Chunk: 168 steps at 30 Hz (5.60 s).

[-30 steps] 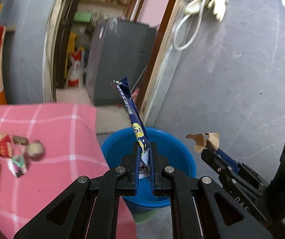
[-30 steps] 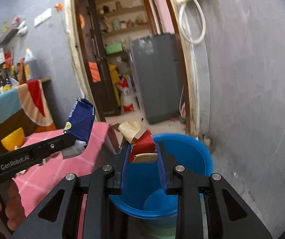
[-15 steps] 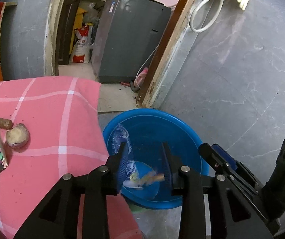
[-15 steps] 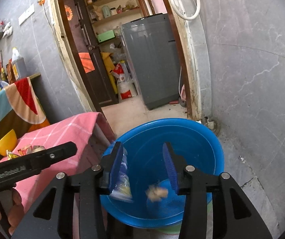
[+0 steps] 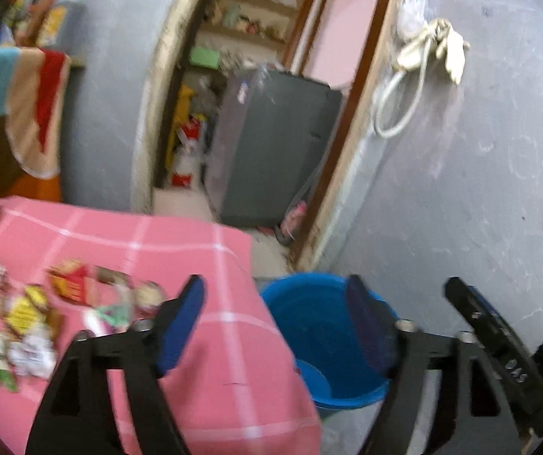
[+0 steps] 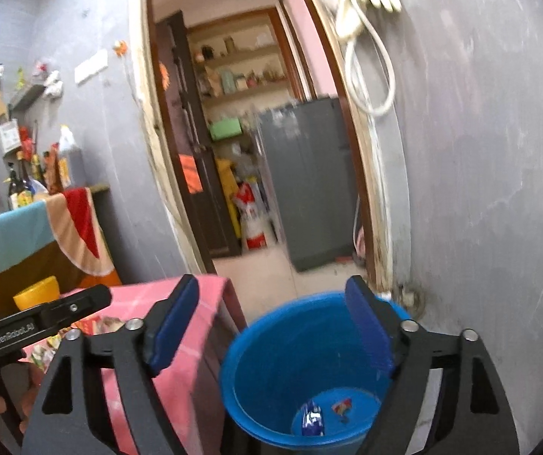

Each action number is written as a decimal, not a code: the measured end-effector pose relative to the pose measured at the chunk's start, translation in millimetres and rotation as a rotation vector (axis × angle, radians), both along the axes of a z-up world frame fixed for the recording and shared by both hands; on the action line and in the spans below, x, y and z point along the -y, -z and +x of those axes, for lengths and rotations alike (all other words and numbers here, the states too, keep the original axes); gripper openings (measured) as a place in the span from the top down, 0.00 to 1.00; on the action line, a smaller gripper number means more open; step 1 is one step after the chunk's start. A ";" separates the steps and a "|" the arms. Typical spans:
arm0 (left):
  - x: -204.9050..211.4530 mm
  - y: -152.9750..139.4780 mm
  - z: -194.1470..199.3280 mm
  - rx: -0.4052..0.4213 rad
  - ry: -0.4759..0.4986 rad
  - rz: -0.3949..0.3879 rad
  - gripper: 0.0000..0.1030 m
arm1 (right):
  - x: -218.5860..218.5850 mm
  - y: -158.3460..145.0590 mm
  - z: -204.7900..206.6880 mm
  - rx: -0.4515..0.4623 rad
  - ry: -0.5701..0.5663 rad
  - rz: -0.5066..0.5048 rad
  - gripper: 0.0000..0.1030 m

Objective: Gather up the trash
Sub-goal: 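Move both tools back over the trash on the table, then grasp the green wrapper with the left tool while the right grasps crumpled foil, then lift both items over the blue bucket and open both tools to drop them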

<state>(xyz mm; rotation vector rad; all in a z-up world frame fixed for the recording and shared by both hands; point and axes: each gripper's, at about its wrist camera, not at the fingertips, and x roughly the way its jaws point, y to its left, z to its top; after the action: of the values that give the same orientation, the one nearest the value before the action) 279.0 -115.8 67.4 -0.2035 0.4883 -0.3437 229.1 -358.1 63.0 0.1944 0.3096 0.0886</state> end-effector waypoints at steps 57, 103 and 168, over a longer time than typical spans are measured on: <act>-176.4 59.9 -52.7 -0.272 -0.130 0.054 0.60 | -210.5 48.0 30.5 -0.258 -0.517 -0.154 0.31; -191.0 39.8 -72.5 -0.176 -0.167 0.020 0.89 | -261.3 48.1 29.7 -0.300 -0.744 -0.200 0.84; 39.9 24.6 59.7 -0.177 0.162 0.007 0.50 | 6.6 29.9 51.5 -0.187 -0.057 -0.044 0.57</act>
<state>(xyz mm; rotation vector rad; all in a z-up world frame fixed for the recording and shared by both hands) 338.8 -155.7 42.8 -0.1892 0.6830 -0.4842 280.6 -364.7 33.1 0.1509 0.5031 0.1205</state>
